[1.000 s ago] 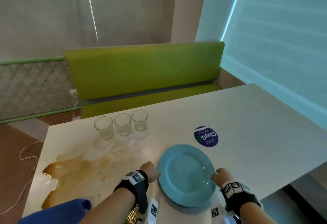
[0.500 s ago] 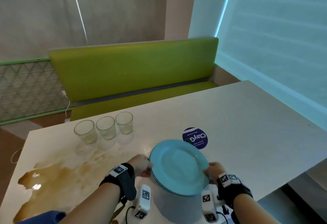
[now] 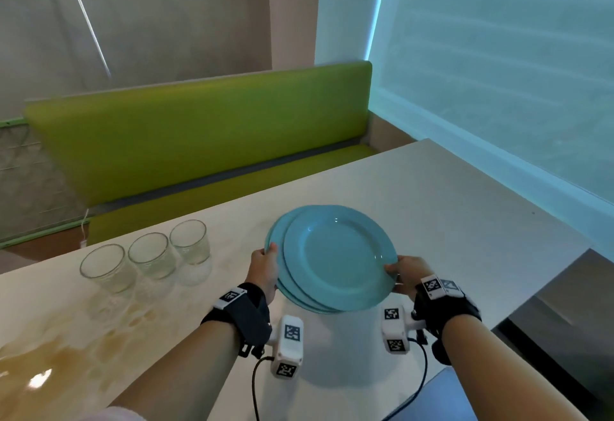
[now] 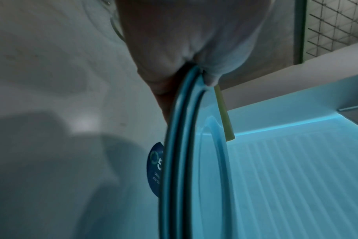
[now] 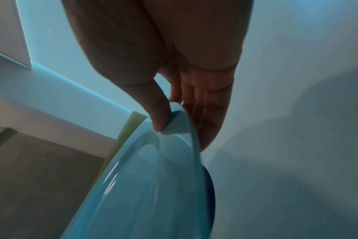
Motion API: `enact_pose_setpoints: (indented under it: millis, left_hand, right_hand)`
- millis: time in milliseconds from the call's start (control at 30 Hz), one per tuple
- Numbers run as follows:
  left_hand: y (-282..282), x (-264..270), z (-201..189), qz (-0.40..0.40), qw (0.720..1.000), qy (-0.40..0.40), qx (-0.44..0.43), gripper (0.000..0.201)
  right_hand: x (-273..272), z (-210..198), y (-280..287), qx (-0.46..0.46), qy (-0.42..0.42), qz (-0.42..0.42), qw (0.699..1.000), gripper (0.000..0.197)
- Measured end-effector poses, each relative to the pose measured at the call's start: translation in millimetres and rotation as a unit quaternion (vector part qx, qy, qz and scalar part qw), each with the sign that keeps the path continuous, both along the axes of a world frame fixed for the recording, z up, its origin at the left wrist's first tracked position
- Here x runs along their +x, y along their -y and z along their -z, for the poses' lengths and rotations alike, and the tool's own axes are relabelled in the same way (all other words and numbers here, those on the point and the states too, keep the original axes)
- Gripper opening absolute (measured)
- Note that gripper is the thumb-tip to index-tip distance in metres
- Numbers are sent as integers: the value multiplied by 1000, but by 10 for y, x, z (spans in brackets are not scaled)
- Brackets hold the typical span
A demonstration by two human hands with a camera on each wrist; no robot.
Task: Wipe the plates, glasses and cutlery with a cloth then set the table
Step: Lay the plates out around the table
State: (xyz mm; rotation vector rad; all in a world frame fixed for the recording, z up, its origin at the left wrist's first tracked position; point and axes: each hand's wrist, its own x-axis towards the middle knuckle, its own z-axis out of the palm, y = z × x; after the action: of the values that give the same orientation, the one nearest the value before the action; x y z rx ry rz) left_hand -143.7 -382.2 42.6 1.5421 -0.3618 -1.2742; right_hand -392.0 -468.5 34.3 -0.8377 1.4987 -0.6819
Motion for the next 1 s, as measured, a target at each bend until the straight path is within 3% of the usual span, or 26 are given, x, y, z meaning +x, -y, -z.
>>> enact_pose_setpoints:
  millis: [200, 433, 600, 733, 833, 933, 1000]
  left_hand:
    - [234, 99, 87, -88, 993, 79, 25, 45]
    - [474, 280, 63, -180, 978, 97, 39, 49]
    - [565, 171, 55, -195, 978, 68, 36, 47]
    - [604, 63, 121, -181, 981, 59, 38, 46]
    - [632, -1, 168, -170, 984, 50, 33, 46]
    - [653, -53, 202, -160, 986, 41, 27, 47]
    - [653, -94, 213, -151, 988, 28, 25, 46]
  right_hand:
    - [-631, 119, 100, 14, 109, 171, 979, 39]
    - [-1352, 586, 29, 107, 90, 324, 936, 42]
    - [-1487, 774, -21, 118, 68, 335, 933, 40]
    - [-1509, 763, 36, 107, 24, 292, 950, 41]
    - [-1655, 936, 113, 96, -9, 284, 954, 53]
    - [-2016, 1464, 311, 81, -25, 287, 954, 67]
    - [-1945, 1274, 274, 88, -38, 275, 957, 81]
